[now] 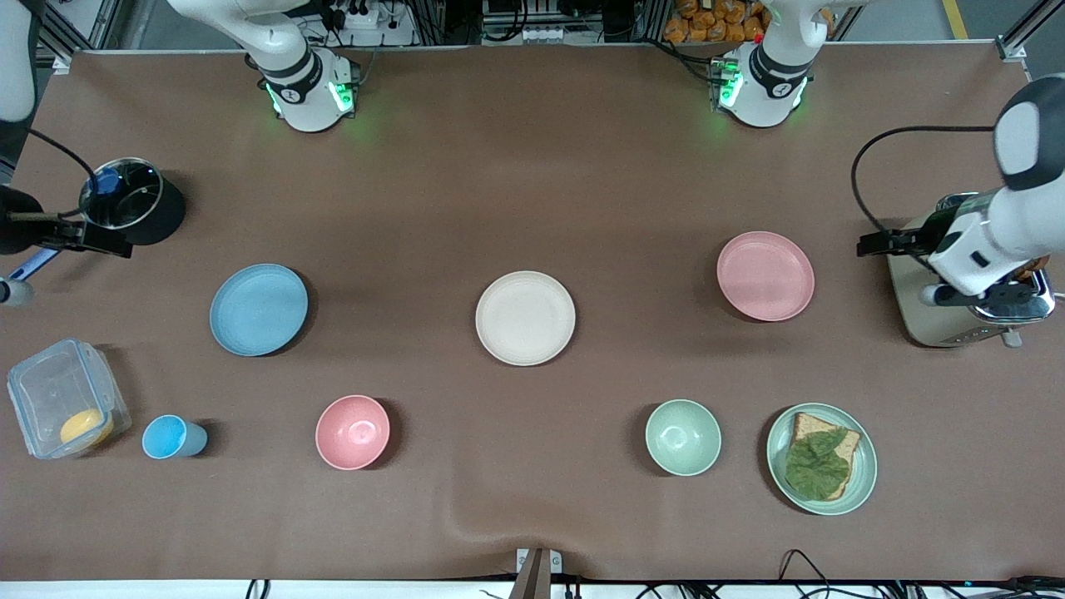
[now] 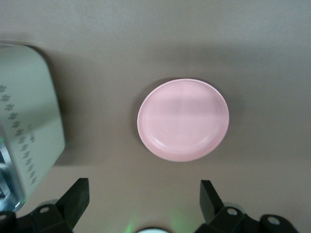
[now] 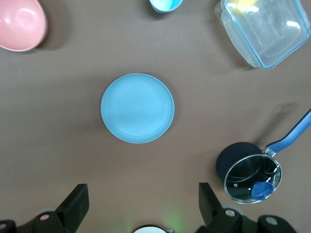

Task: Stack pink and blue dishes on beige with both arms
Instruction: 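Grasp the pink plate with the left gripper while the right gripper grasps the blue plate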

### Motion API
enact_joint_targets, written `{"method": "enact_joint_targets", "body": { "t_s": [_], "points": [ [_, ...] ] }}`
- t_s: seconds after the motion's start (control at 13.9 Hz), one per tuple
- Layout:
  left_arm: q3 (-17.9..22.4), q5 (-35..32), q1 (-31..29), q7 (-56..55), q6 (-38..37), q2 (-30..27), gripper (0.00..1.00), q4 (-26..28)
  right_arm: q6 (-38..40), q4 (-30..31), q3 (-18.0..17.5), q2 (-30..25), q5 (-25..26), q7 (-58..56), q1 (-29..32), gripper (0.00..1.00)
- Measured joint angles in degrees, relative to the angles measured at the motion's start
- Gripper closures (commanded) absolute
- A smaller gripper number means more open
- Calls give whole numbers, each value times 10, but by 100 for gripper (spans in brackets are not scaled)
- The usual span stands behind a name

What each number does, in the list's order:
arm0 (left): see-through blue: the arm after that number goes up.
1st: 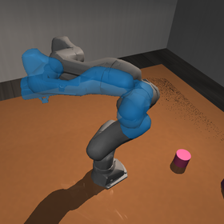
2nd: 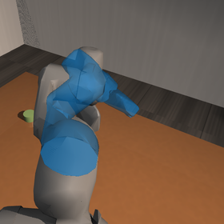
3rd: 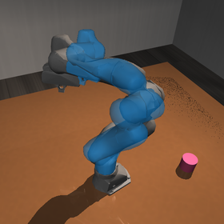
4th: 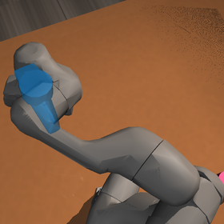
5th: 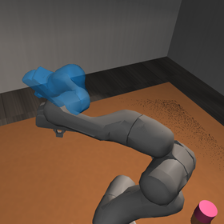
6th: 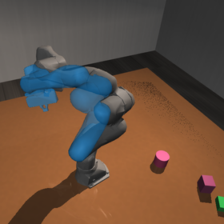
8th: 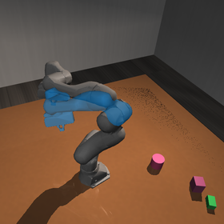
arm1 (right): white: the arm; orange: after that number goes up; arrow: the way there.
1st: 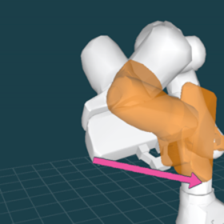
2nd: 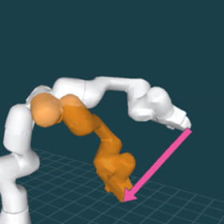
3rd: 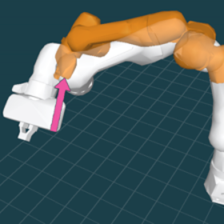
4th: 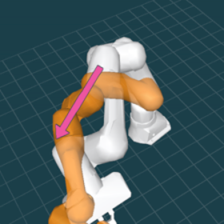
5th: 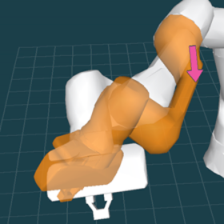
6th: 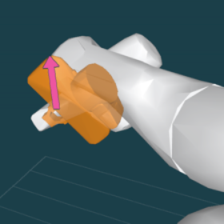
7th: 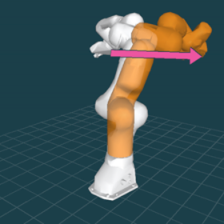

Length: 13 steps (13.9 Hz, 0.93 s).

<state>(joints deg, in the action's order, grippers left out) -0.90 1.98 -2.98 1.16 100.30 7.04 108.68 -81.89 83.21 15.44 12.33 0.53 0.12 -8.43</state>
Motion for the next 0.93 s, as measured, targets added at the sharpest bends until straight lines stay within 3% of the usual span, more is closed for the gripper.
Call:
{"method": "enact_joint_targets", "body": {
  "t_s": [0.29,0.65,0.79,0.93],
  "points": [
    [-1,0,-1,5,111,38,0,94,-4,0,0,50,-7,-5,31,0],
    [-2,30,-38,109,178,139,0,106,-91,55,1,74,-52,-91,105,0],
    [-1,69,-69,176,194,168,16,105,-149,107,1,78,-75,-117,119,0],
    [-2,83,-79,194,196,177,39,104,-208,160,1,79,-95,-142,122,0]
  ]
}}
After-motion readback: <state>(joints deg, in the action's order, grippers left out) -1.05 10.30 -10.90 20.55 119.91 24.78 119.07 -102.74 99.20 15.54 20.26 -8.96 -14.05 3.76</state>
